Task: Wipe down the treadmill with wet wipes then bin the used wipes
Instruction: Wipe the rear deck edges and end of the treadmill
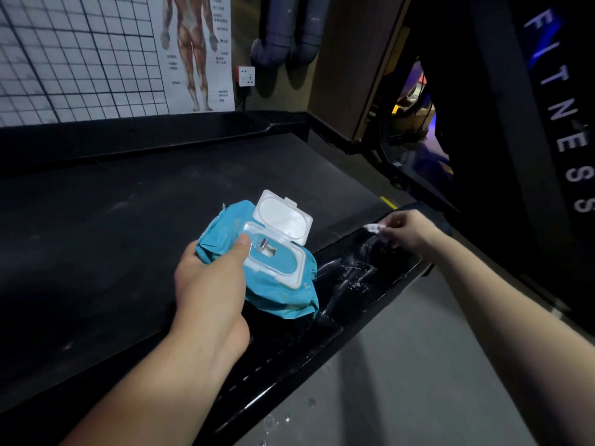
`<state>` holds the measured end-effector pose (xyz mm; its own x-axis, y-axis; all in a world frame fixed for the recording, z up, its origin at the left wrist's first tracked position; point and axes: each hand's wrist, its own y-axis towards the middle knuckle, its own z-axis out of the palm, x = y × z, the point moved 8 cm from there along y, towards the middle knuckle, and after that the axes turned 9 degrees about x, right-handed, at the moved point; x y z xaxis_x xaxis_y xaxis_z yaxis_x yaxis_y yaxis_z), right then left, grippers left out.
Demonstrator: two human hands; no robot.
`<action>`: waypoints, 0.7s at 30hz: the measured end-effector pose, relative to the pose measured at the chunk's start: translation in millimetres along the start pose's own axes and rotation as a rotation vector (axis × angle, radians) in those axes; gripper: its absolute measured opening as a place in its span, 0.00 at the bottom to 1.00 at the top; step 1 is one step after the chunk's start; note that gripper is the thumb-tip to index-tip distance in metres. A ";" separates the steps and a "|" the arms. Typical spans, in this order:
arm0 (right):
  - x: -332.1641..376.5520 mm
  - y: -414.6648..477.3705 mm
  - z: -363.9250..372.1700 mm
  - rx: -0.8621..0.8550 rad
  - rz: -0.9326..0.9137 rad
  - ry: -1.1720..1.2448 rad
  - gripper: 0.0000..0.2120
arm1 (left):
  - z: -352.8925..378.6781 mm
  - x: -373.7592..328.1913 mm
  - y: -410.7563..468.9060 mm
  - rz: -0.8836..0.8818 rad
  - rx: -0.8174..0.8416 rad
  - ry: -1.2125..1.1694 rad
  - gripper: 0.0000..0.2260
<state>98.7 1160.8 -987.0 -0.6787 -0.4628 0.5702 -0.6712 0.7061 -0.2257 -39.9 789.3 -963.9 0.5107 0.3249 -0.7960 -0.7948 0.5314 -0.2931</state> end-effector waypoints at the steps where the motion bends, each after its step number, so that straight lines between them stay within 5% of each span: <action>1: -4.9 3.6 -9.6 -0.132 0.019 -0.066 0.04 | -0.3 0.1 0.7 0.001 -0.001 0.001 0.10; 3: -11.3 9.9 -9.6 -0.244 0.039 -0.191 0.06 | -0.8 0.8 1.7 -0.004 -0.002 -0.001 0.10; 8: -6.2 18.7 36.5 -0.152 -0.058 -0.364 0.07 | 0.5 4.1 1.8 -0.028 0.005 -0.003 0.11; 16: 34.0 -43.6 77.2 -0.003 -0.143 -0.230 0.01 | -4.1 -5.7 3.9 -0.031 -0.002 -0.037 0.13; 21: 47.2 -58.1 72.2 0.117 -0.155 -0.183 0.06 | -7.6 -8.6 4.8 -0.041 -0.019 -0.029 0.11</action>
<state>84.2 1059.2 -1004.0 -0.6004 -0.6576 0.4551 -0.7942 0.5572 -0.2426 -50.6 783.1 -962.5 0.5517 0.3260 -0.7677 -0.7792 0.5298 -0.3350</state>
